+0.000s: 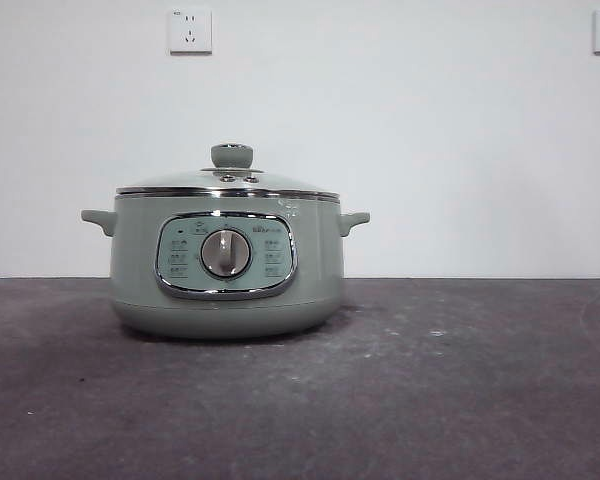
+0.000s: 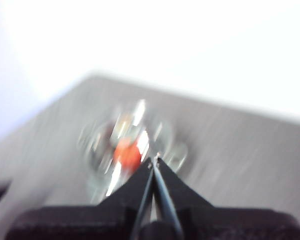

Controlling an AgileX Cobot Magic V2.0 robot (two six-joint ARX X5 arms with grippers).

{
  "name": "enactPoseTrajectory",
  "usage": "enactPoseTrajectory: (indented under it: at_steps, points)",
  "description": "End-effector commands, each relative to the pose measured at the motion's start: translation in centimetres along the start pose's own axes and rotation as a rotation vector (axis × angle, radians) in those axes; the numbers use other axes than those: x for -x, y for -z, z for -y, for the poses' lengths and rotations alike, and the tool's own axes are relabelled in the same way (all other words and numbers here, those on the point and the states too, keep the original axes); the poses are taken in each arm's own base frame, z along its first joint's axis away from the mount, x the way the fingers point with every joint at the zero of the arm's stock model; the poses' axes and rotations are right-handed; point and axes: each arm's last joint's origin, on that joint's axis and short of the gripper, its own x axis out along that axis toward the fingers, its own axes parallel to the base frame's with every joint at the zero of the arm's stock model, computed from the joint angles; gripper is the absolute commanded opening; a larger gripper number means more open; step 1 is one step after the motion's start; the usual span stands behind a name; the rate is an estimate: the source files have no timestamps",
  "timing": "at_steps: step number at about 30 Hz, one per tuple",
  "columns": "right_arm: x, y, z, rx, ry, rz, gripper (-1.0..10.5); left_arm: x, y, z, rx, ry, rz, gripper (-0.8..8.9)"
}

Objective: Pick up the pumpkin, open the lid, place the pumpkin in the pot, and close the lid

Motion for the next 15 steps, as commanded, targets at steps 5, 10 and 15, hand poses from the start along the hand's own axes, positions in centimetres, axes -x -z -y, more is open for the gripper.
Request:
enactPoseTrajectory:
  at_steps: [5, 10, 15]
  points:
    - [2.3, 4.7, 0.3, 0.104, 0.138, 0.207, 0.0, -0.1, 0.5, 0.0, 0.014, -0.003, -0.013, -0.04]
    - [1.0, 10.2, 0.8, 0.141, 0.195, 0.309, 0.0, -0.1, 0.5, 0.0, 0.014, -0.003, -0.013, -0.04]
    - [-1.4, 16.4, 1.4, 0.156, 0.203, 0.359, 0.0, -0.1, 0.5, 0.0, 0.014, -0.003, -0.013, -0.04]
